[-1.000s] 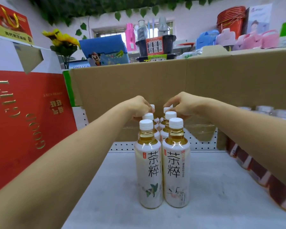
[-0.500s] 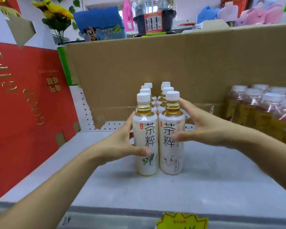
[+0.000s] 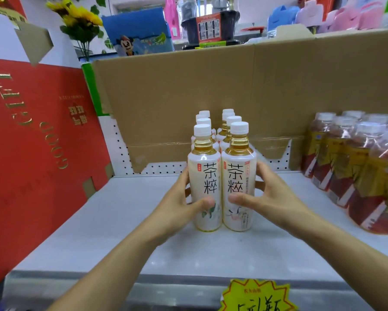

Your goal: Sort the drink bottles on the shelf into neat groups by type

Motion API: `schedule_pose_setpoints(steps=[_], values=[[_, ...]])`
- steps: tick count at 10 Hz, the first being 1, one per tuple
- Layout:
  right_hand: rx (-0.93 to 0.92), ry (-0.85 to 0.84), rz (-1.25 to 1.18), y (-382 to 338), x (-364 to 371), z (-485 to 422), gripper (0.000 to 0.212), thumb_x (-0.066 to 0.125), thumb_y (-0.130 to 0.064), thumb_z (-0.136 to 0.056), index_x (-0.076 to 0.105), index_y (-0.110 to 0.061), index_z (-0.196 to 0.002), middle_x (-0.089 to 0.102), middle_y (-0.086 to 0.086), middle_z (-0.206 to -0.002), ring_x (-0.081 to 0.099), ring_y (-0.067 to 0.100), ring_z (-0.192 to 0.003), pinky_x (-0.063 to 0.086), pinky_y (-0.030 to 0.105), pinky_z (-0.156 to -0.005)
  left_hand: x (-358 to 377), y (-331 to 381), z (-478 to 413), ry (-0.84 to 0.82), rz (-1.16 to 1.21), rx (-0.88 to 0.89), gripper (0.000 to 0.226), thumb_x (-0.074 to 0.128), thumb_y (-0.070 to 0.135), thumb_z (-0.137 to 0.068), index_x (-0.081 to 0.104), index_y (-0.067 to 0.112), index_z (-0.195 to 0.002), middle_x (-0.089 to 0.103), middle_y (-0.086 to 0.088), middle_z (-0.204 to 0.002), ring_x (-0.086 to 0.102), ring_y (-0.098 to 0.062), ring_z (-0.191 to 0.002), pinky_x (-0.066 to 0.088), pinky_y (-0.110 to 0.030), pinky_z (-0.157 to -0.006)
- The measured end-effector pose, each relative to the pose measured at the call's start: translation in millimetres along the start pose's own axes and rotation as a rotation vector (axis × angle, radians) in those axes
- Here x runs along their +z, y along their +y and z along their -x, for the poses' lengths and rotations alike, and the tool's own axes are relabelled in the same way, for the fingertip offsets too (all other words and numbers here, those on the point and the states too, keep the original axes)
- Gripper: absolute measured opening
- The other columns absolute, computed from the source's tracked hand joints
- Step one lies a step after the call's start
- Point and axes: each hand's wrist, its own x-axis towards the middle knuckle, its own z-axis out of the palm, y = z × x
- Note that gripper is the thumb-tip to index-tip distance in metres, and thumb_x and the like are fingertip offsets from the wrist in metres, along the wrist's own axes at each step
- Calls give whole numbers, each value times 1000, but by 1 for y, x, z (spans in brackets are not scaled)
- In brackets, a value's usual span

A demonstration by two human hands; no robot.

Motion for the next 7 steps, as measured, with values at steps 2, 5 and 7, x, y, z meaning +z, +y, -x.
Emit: schedule_pose_setpoints(steps=[2,5,7], values=[[-25,162,-22,16,18,5,74,84,-16,-74,36,-31,-128,53,-27,-113,56,-14,-98,53,13,-75,23,-16,2,189,-30,-12,81,86,19,-74,36,34,-134,59,14,-128,60,2,-112,56,-25,-89],[-36,153,-68,18,13,8,60,80,-17,-79,46,-22,-128,62,-11,-118,58,2,-108,54,18,-74,25,-7,6,256,-46,-50,69,87,17,-73,48,21,-130,62,7,-124,56,-1,-115,53,-24,-88],[26,39,-5,14,6,17,64,71,-25,-87,36,-22,-140,50,0,-137,50,16,-127,44,29,-102,47,17,23,233,-75,-112,59,73,7,-87,43,20,-137,59,20,-112,58,18,-94,46,-3,-66]])
